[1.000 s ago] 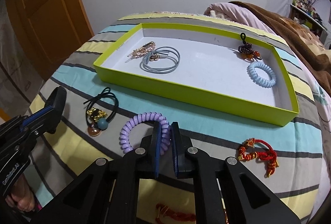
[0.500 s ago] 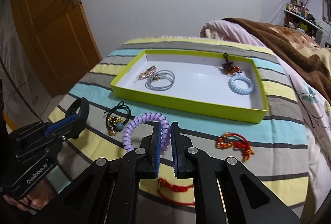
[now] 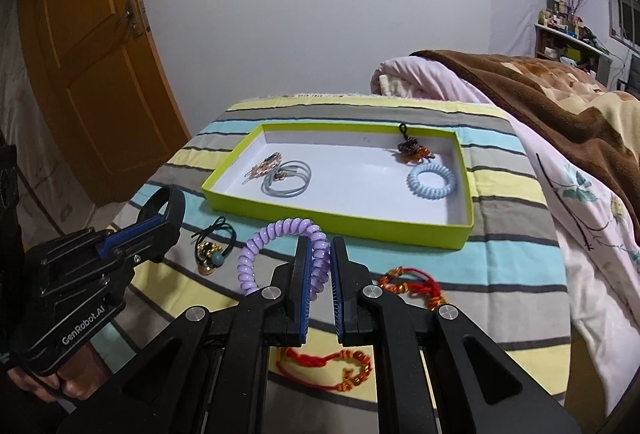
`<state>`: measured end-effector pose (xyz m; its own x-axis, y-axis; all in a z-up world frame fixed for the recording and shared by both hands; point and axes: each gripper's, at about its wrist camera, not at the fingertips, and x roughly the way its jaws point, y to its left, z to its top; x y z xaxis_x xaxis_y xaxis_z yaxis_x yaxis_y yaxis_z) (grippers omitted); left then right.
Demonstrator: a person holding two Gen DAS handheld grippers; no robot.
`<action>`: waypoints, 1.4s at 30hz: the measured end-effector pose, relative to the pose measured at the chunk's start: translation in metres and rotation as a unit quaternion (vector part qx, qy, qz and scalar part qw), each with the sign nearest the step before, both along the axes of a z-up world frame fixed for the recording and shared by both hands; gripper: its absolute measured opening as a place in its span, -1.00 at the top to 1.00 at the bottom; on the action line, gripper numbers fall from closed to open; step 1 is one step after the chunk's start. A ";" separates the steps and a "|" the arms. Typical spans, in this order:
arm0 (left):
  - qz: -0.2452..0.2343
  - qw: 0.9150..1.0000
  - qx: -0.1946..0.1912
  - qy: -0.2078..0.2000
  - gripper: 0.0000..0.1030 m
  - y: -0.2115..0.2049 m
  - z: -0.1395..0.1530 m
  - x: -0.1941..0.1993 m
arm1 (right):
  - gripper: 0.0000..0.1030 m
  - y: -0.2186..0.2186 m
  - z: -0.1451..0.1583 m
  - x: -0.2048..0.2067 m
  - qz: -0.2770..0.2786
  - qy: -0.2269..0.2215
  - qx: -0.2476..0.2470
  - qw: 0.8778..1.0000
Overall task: Organize jewelry
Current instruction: 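Carry lilac coil (right tool) and black band (left tool) into the box, open both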
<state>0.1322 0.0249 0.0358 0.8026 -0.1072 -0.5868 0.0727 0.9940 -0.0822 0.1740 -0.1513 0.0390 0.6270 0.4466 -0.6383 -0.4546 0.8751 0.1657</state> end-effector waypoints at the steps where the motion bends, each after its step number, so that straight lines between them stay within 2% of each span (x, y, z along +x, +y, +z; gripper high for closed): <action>1: -0.002 1.000 0.002 -0.001 0.79 -0.001 0.002 0.004 | 0.82 0.000 0.000 0.000 0.000 0.000 0.000 1.000; 9: -0.017 1.000 0.012 -0.010 0.79 -0.002 0.011 0.043 | 0.82 -0.005 0.005 0.031 -0.012 -0.011 -0.007 1.000; 18: -0.022 1.000 0.016 0.012 0.79 0.001 0.004 0.103 | 0.82 -0.003 -0.005 0.082 -0.020 -0.004 -0.017 1.000; 23: -0.027 0.999 0.018 0.039 0.79 0.004 -0.007 0.139 | 0.82 0.003 -0.014 0.118 -0.023 0.008 -0.027 0.999; 30: -0.037 0.995 0.036 0.086 0.79 0.002 -0.029 0.180 | 0.82 0.017 -0.039 0.162 -0.021 0.054 -0.046 0.997; 35: -0.042 0.992 0.035 0.114 0.79 0.001 -0.042 0.195 | 0.82 0.023 -0.052 0.174 -0.023 0.074 -0.065 0.995; 42: -0.047 0.991 0.036 0.123 0.74 0.000 -0.048 0.199 | 0.82 0.023 -0.058 0.179 -0.027 0.082 -0.068 0.994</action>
